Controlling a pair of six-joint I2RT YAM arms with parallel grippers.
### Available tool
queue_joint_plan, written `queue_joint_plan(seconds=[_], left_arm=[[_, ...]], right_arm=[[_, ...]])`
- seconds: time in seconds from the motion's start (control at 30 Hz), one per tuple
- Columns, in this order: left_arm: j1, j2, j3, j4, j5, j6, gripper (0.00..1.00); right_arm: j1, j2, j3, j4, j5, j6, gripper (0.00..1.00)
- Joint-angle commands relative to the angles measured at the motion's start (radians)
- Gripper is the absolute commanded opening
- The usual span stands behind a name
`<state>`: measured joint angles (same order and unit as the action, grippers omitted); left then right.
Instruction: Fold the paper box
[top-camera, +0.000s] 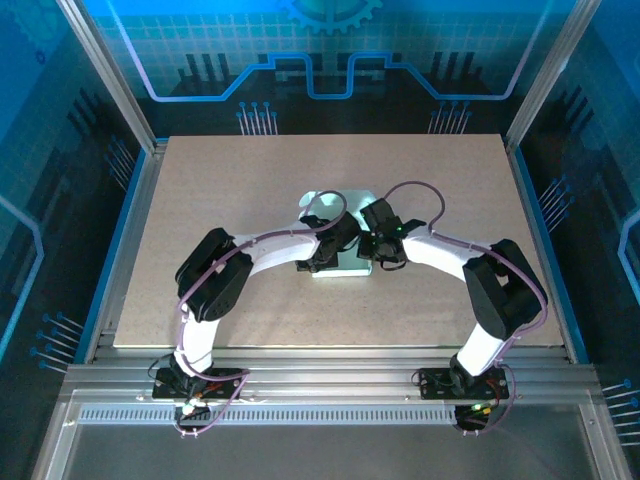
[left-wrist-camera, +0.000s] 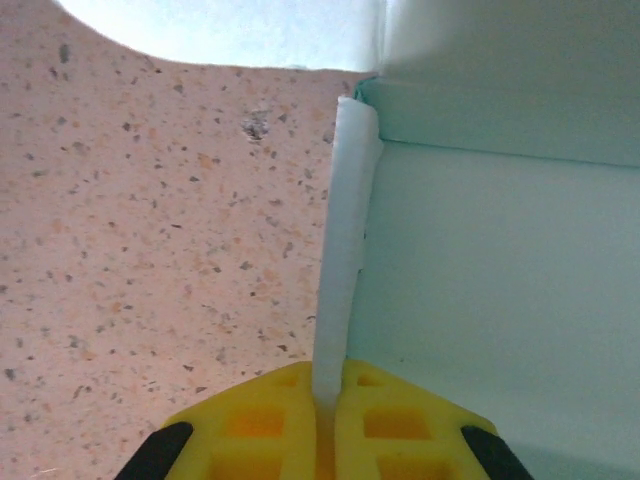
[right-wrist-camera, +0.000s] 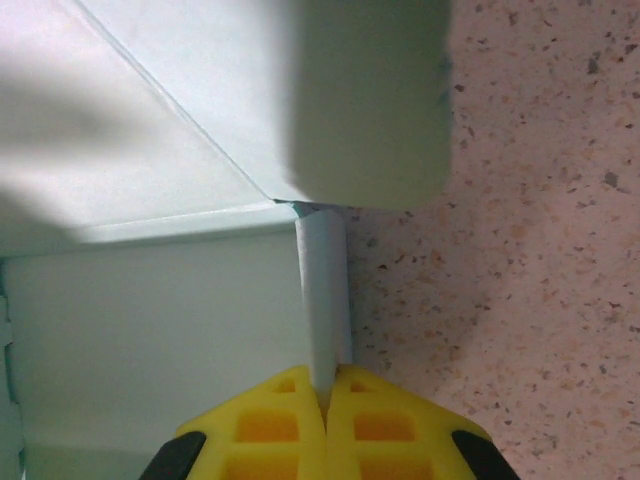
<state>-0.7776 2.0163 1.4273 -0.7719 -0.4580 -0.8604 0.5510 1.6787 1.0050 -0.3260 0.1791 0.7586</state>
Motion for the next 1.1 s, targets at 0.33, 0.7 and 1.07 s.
queue_joint_plan(seconds=[0.33, 0.7, 1.07], left_arm=[[-0.006, 0.154, 0.062, -0.24, -0.136, -0.029, 0.0], [-0.002, 0.08, -0.012, -0.093, -0.041, -0.017, 0.02], [0.012, -0.069, -0.123, 0.021, -0.014, -0.035, 0.23]], right_arm=[[0.021, -0.017, 0.019, 0.007, -0.073, 0.079, 0.0], [0.009, -0.015, 0.011, 0.017, -0.086, 0.073, 0.0], [0.0, -0.006, 0.01, 0.009, -0.069, 0.066, 0.0]])
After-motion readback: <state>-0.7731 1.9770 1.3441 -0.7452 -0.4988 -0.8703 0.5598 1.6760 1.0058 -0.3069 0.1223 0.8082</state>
